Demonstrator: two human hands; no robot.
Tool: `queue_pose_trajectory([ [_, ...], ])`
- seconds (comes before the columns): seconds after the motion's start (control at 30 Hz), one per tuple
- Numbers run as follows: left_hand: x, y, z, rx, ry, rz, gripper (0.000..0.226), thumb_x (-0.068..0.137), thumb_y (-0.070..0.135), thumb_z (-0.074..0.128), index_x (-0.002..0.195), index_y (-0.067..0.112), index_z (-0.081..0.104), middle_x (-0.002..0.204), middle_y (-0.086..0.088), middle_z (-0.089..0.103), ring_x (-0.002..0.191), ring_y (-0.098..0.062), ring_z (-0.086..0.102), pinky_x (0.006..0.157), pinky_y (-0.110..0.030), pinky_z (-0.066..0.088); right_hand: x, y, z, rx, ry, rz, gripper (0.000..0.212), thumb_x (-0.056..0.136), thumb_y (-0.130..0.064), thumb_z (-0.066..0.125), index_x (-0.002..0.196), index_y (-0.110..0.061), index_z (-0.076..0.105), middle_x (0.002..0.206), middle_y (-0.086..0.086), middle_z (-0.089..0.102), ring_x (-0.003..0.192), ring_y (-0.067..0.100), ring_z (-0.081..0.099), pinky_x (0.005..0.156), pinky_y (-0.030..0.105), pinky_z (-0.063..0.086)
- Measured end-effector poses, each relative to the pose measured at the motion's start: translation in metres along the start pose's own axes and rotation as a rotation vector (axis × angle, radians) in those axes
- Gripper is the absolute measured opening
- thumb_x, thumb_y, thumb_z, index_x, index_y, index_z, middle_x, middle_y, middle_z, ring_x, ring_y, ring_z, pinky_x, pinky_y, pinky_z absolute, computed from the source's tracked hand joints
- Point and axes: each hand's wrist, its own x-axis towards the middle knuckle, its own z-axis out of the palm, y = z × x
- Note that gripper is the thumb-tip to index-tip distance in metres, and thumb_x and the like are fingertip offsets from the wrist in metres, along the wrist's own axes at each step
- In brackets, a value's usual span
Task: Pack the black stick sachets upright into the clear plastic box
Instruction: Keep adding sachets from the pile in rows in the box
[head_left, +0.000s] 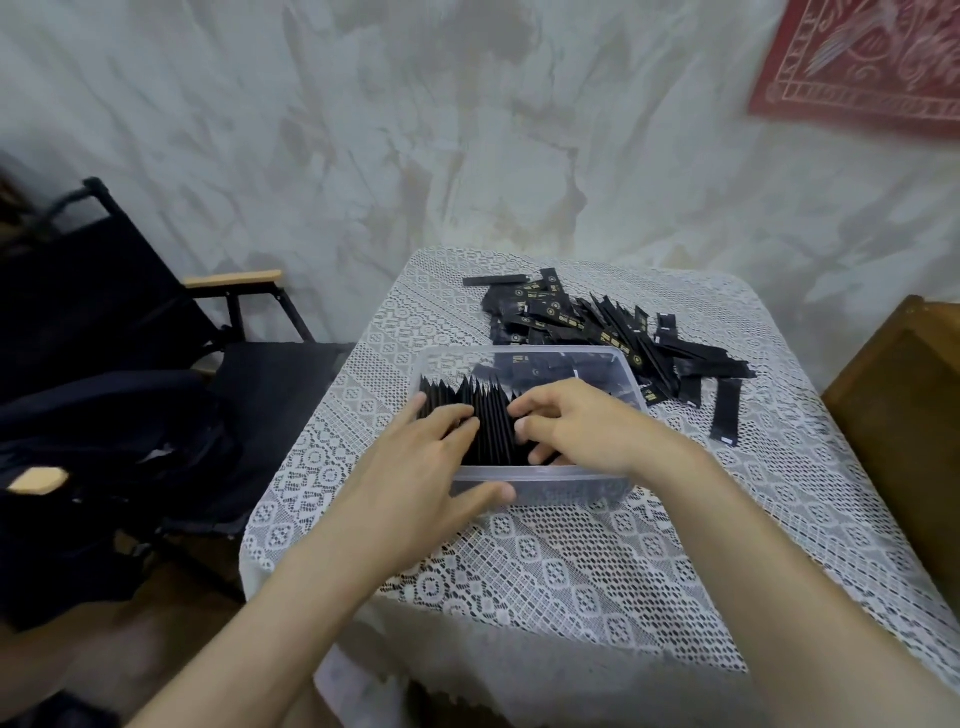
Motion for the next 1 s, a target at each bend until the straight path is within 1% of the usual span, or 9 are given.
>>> queue_pose_trajectory([
  [0.1, 0.0, -0.002, 0.002, 0.002, 0.045, 0.028, 0.101, 0.08, 0.084, 0.015, 0.15, 0.017, 0.044, 0.157, 0.004, 0.04, 0.149, -0.019, 0.024, 0.111, -0.026, -0.016, 0.0, -0.002, 0.0, -0.036, 0.001, -0.003, 0.028, 0.102, -0.027, 0.057, 0.129, -0.022, 0.063, 0.102, -0.004, 0.073, 0.083, 0.008, 0.074, 0.091, 0.039, 0.059],
  [0.17, 0.0, -0.004, 0.005, -0.017, 0.064, 0.037, 0.101, 0.079, 0.084, 0.017, 0.148, 0.016, 0.048, 0.155, 0.002, 0.044, 0.146, -0.018, 0.027, 0.113, -0.027, -0.015, 0.0, -0.003, 0.001, -0.054, 0.007, -0.001, 0.028, 0.102, -0.024, 0.057, 0.129, -0.022, 0.063, 0.1, -0.003, 0.074, 0.084, 0.01, 0.074, 0.091, 0.042, 0.059],
  [0.33, 0.0, -0.006, 0.016, -0.034, 0.095, 0.027, 0.093, 0.085, 0.081, 0.027, 0.143, 0.014, 0.055, 0.147, 0.0, 0.053, 0.14, -0.016, 0.04, 0.123, -0.035, 0.0, -0.002, -0.007, 0.004, -0.119, 0.044, -0.015, 0.024, 0.099, -0.02, 0.06, 0.123, -0.021, 0.065, 0.095, -0.001, 0.075, 0.082, 0.011, 0.074, 0.091, 0.043, 0.059],
  [0.47, 0.001, -0.007, 0.018, -0.057, 0.088, -0.01, 0.092, 0.083, 0.082, 0.025, 0.147, 0.02, 0.05, 0.152, 0.006, 0.046, 0.141, -0.011, 0.038, 0.124, -0.041, -0.001, -0.004, -0.01, 0.004, -0.155, 0.05, -0.011, 0.022, 0.098, -0.021, 0.062, 0.121, -0.022, 0.065, 0.094, -0.001, 0.076, 0.085, 0.011, 0.073, 0.09, 0.042, 0.058],
  [0.57, 0.002, -0.009, 0.02, -0.087, 0.08, -0.008, 0.089, 0.083, 0.082, 0.028, 0.15, 0.026, 0.045, 0.153, 0.006, 0.044, 0.142, -0.011, 0.037, 0.126, -0.045, 0.005, -0.003, -0.011, 0.006, -0.139, 0.055, -0.01, 0.023, 0.098, -0.019, 0.061, 0.12, -0.021, 0.066, 0.094, -0.002, 0.076, 0.083, 0.01, 0.074, 0.088, 0.042, 0.059],
  [0.7, 0.006, -0.007, 0.02, -0.051, 0.068, 0.011, 0.082, 0.08, 0.086, 0.027, 0.146, 0.042, 0.045, 0.152, 0.009, 0.044, 0.138, -0.019, 0.04, 0.122, -0.053, 0.015, 0.0, -0.012, 0.008, -0.099, 0.021, -0.016, 0.016, 0.098, -0.016, 0.061, 0.112, -0.023, 0.066, 0.091, -0.002, 0.076, 0.078, 0.009, 0.075, 0.087, 0.041, 0.061],
  [0.77, 0.008, -0.005, 0.02, -0.022, 0.064, 0.004, 0.082, 0.078, 0.088, 0.025, 0.144, 0.045, 0.046, 0.15, 0.011, 0.046, 0.135, -0.021, 0.041, 0.119, -0.055, 0.018, 0.002, -0.013, 0.008, -0.102, 0.019, -0.006, 0.015, 0.098, -0.014, 0.06, 0.109, -0.023, 0.065, 0.089, -0.002, 0.077, 0.078, 0.01, 0.075, 0.086, 0.041, 0.061],
  [0.9, 0.009, -0.006, 0.024, 0.019, 0.084, -0.009, 0.076, 0.08, 0.088, 0.027, 0.139, 0.046, 0.053, 0.146, 0.013, 0.051, 0.13, -0.02, 0.046, 0.116, -0.054, 0.024, 0.0, -0.013, 0.004, -0.067, 0.005, 0.013, 0.021, 0.103, -0.012, 0.052, 0.117, -0.018, 0.066, 0.093, 0.0, 0.076, 0.086, 0.015, 0.075, 0.088, 0.038, 0.06],
  [1.0, 0.009, -0.005, 0.028, 0.015, 0.1, -0.023, 0.071, 0.081, 0.086, 0.032, 0.132, 0.045, 0.061, 0.14, 0.012, 0.057, 0.124, -0.022, 0.052, 0.113, -0.055, 0.029, -0.001, -0.012, 0.004, -0.081, 0.004, 0.008, 0.025, 0.105, -0.013, 0.049, 0.123, -0.018, 0.065, 0.095, -0.002, 0.075, 0.086, 0.014, 0.074, 0.089, 0.038, 0.06],
])
